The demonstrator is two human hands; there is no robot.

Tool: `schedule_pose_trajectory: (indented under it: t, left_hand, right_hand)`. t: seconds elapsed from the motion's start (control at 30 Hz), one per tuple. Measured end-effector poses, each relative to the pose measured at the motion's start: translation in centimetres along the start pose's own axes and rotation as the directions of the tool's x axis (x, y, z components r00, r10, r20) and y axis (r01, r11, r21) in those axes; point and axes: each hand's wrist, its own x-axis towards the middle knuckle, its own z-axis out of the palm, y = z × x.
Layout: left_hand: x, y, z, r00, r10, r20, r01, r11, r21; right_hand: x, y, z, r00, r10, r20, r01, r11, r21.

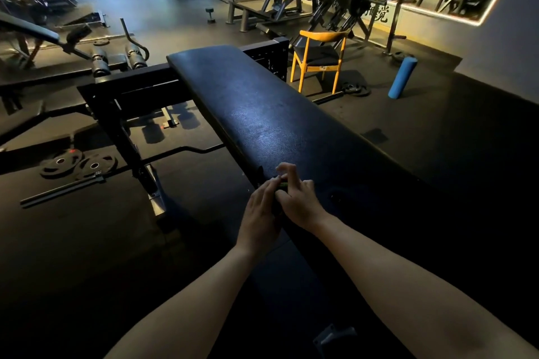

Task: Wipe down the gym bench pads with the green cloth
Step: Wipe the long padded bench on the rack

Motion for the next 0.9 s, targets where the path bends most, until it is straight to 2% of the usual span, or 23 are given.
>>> schedule_pose_trajectory:
  t: [0.1,0.17,0.2,0.27,0.33,0.37,0.43,0.57,0.73,0.9]
  left_hand:
    - [0.2,0.1,-0.3,0.996,-0.079,0.034,0.079,0.997,0.006]
    - [0.6,-0.2,-0.2,0.984,-0.176,0.007,0.176,0.984,-0.013]
    - [0.9,-0.3,-0.3,0.962,-0.274,-0.015,0.273,0.961,-0.047]
    - [1.3,-0.8,-0.5,0.845,-0.529,-0.081,0.515,0.845,-0.145]
    - [1.6,-1.6,-0.3,0.723,-0.684,-0.095,0.648,0.719,-0.251]
    - [1.7,-1.8,0.1,0.713,-0.698,-0.068,0.652,0.695,-0.304]
    - [2.1,-1.1,0.9,0.743,-0.67,0.009,0.621,0.683,-0.384]
    - [1.7,0.7,2.3,0.703,-0.71,0.035,0.635,0.605,-0.48]
    - [0.3,1.4,2.5,0.763,-0.647,0.005,0.591,0.693,-0.413]
    - [-1.9,3.1,2.6,0.804,-0.593,0.05,0.554,0.713,-0.43]
  right_hand:
    - [-0.5,0.0,-0.4,1.0,0.005,0.013,-0.007,0.992,0.13]
    - [-0.6,0.6,-0.5,0.999,-0.012,-0.039,0.016,0.994,0.104]
    - [-0.7,1.1,-0.5,0.996,-0.022,-0.086,0.027,0.998,0.05]
    - [-1.2,2.2,-0.3,0.983,-0.071,-0.172,0.054,0.994,-0.099]
    - [-1.9,3.3,0.1,0.978,-0.126,-0.165,0.08,0.962,-0.26]
    - [-2.2,3.8,0.4,0.978,-0.158,-0.139,0.103,0.935,-0.339]
    - [-2.2,4.0,0.6,0.975,-0.193,-0.109,0.13,0.897,-0.423]
    - [-1.6,4.0,0.7,0.97,-0.181,-0.162,0.098,0.902,-0.421]
    - [-1.8,3.7,0.5,0.965,-0.166,-0.204,0.079,0.923,-0.377]
    - [-2.2,3.6,0.4,0.951,-0.138,-0.276,0.05,0.951,-0.304]
